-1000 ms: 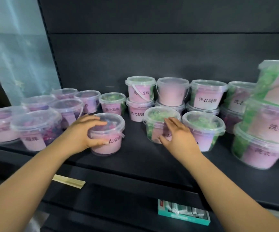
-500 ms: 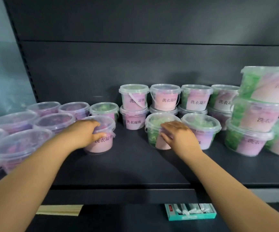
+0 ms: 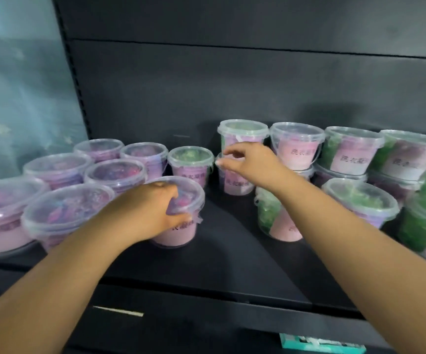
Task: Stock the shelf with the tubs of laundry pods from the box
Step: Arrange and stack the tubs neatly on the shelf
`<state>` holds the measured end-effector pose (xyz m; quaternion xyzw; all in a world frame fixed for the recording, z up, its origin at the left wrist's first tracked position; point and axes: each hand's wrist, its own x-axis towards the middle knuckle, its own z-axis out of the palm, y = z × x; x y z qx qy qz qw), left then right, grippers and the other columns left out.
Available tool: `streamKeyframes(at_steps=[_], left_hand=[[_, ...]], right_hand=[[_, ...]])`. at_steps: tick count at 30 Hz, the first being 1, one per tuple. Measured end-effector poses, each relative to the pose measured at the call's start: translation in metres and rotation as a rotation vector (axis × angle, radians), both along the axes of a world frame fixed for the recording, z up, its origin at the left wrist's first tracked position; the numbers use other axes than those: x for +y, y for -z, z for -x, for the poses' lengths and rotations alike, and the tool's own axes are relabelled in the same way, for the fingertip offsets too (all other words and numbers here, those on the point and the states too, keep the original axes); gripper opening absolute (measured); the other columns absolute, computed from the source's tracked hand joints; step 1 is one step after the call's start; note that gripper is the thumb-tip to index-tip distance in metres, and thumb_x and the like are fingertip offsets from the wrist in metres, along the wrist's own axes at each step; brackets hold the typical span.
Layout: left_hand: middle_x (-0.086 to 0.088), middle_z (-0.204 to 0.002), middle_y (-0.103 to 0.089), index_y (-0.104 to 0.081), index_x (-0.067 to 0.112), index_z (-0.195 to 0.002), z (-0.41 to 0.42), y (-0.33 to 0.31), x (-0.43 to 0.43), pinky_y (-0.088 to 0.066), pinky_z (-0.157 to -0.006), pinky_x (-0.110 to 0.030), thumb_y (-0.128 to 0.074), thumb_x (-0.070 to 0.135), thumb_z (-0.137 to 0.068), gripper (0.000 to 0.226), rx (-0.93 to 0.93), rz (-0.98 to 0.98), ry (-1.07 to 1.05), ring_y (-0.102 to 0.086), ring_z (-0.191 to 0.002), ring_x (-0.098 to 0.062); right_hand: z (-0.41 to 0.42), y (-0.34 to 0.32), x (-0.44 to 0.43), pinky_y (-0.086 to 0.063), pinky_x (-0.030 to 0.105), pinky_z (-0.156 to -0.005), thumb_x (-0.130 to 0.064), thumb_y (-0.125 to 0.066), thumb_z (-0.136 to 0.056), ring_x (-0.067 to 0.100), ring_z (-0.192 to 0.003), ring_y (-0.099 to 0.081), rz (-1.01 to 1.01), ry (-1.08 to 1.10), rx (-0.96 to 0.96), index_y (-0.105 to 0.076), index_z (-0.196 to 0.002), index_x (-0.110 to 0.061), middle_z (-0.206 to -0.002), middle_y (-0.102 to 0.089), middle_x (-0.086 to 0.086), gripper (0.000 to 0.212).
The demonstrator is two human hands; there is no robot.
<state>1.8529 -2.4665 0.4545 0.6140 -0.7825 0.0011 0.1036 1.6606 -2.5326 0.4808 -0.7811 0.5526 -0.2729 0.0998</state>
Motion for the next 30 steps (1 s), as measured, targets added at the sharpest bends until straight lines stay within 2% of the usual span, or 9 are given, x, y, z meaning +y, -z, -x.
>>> streamKeyframes(at_steps=[3,8,13,17,20,23,25,27,30], left_hand=[[0.005,-0.108,-0.06,-0.057,0.023,-0.106,-0.006,-0.004,0.008,-0.045,-0.088,-0.034,-0.058,0.055,-0.077,0.043,0.029,-0.027,-0.002,-0.055,-0.095,-0.015],[0.009,-0.089,-0.058,-0.058,0.023,-0.089,-0.008,-0.01,0.008,-0.046,-0.078,-0.031,-0.066,0.051,-0.073,0.033,0.098,-0.075,-0.019,-0.054,-0.085,-0.013],[0.012,-0.094,-0.056,-0.058,0.028,-0.093,-0.008,-0.006,0.008,-0.045,-0.08,-0.028,-0.069,0.05,-0.071,0.033,0.169,-0.08,-0.028,-0.053,-0.088,-0.009],[0.016,-0.103,-0.054,-0.058,0.029,-0.106,-0.008,-0.005,0.01,-0.04,-0.082,-0.022,-0.068,0.05,-0.072,0.042,0.176,-0.085,-0.043,-0.05,-0.094,-0.005],[0.015,-0.114,-0.053,-0.056,0.029,-0.114,-0.008,-0.005,0.008,-0.038,-0.084,-0.019,-0.066,0.052,-0.072,0.048,0.162,-0.109,-0.053,-0.046,-0.098,-0.003],[0.012,-0.121,-0.052,-0.054,0.029,-0.117,-0.006,-0.007,0.003,-0.039,-0.089,-0.022,-0.064,0.053,-0.074,0.051,0.141,-0.137,-0.062,-0.046,-0.103,-0.005],[0.009,-0.12,-0.053,-0.054,0.028,-0.116,-0.005,-0.006,-0.003,-0.042,-0.091,-0.026,-0.063,0.053,-0.075,0.049,0.138,-0.145,-0.072,-0.05,-0.104,-0.009],[0.006,-0.119,-0.055,-0.055,0.026,-0.113,-0.002,-0.005,-0.012,-0.044,-0.091,-0.03,-0.062,0.052,-0.076,0.046,0.127,-0.148,-0.084,-0.052,-0.103,-0.013],[-0.003,-0.117,-0.058,-0.055,0.02,-0.115,0.006,-0.004,-0.03,-0.043,-0.088,-0.032,-0.058,0.051,-0.081,0.046,0.058,-0.151,-0.11,-0.053,-0.098,-0.018]], right_hand=[[-0.036,0.0,-0.047,-0.04,0.024,-0.086,-0.038,-0.061,-0.086,0.019,-0.11,-0.055,-0.114,-0.069,0.051,-0.061,-0.117,-0.012,-0.121,-0.061,0.003,0.041],[-0.079,0.017,-0.1,-0.043,0.031,-0.095,-0.044,-0.061,-0.083,0.024,-0.115,-0.054,-0.211,-0.126,0.204,-0.056,-0.124,-0.015,-0.127,-0.058,0.006,0.05],[-0.106,0.028,-0.118,-0.039,0.026,-0.078,-0.046,-0.048,-0.089,0.022,-0.1,-0.059,-0.269,0.001,0.458,-0.064,-0.095,-0.018,-0.11,-0.063,0.003,0.032],[-0.097,0.024,-0.123,-0.038,0.027,-0.072,-0.03,-0.052,-0.089,0.022,-0.089,-0.055,-0.198,-0.007,0.178,-0.062,-0.085,-0.014,-0.094,-0.056,0.005,0.019],[-0.082,0.01,-0.109,-0.048,0.027,-0.073,-0.02,-0.065,-0.084,0.017,-0.078,-0.06,-0.249,-0.033,-0.314,-0.07,-0.1,-0.012,-0.084,-0.063,0.003,0.019],[-0.067,-0.017,-0.077,-0.049,0.018,-0.049,-0.014,-0.072,-0.077,0.001,-0.045,-0.055,-0.225,-0.089,-0.603,-0.071,-0.093,-0.014,-0.066,-0.062,-0.004,0.016],[-0.051,-0.038,-0.051,-0.047,0.019,-0.044,-0.012,-0.073,-0.077,0.0,-0.043,-0.053,-0.128,-0.124,-0.667,-0.071,-0.095,-0.019,-0.066,-0.061,-0.006,0.02],[-0.027,-0.054,-0.022,-0.051,0.019,-0.059,-0.012,-0.074,-0.076,0.003,-0.057,-0.057,-0.003,-0.144,-0.655,-0.07,-0.1,-0.021,-0.074,-0.064,-0.009,0.026],[0.019,-0.06,0.014,-0.043,0.003,-0.075,-0.018,-0.076,-0.074,-0.005,-0.078,-0.057,0.166,-0.072,-0.419,-0.069,-0.107,-0.02,-0.088,-0.061,-0.018,0.034]])
